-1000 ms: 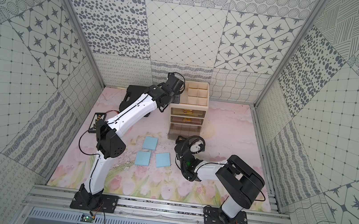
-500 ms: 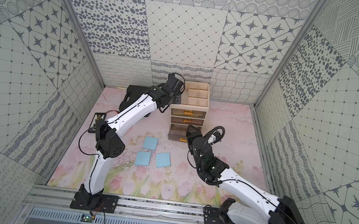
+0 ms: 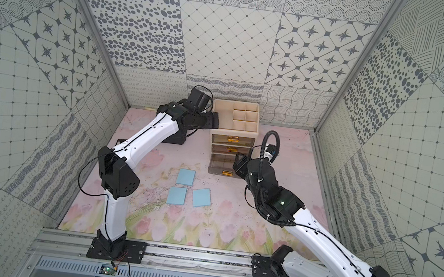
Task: Please put the sticky notes in the drawer by color
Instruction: Open the drawer in the storage box, then pick up the sticky notes from the center of the board.
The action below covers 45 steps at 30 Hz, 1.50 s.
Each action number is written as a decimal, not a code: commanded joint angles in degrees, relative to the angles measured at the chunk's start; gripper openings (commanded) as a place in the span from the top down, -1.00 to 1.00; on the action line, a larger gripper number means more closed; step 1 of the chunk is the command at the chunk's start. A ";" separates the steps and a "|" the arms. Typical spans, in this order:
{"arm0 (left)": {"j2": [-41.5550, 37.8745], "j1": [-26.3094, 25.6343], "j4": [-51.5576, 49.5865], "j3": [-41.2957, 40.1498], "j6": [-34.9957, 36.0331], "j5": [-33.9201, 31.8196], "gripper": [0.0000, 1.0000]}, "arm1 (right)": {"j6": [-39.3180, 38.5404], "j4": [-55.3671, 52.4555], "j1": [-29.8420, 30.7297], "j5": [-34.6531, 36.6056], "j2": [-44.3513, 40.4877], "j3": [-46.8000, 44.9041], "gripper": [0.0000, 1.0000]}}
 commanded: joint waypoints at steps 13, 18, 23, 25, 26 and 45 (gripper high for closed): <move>-22.90 10.15 -1.94 -18.73 -0.38 0.33 -0.87 | -13.44 -19.79 10.22 -18.06 24.76 15.99 -0.96; -30.43 10.48 -0.94 -28.29 -1.81 -0.29 -0.87 | -14.67 -21.78 14.36 -20.93 35.37 20.07 -0.99; -36.05 10.74 -0.43 -33.67 -2.05 -1.37 -0.87 | -16.56 -24.36 14.93 -22.29 42.85 22.38 -0.99; -37.24 10.92 -1.01 -34.75 -1.78 -1.91 -0.87 | -17.34 -25.45 15.89 -19.91 44.64 22.80 -0.99; -37.57 11.02 -1.05 -35.31 -1.74 -2.01 -0.87 | -17.63 -25.44 16.09 -19.65 44.93 22.78 -0.99; -36.71 11.26 -2.47 -34.81 -0.95 -2.74 -0.85 | -19.73 -23.86 12.87 -19.18 52.88 26.50 -0.99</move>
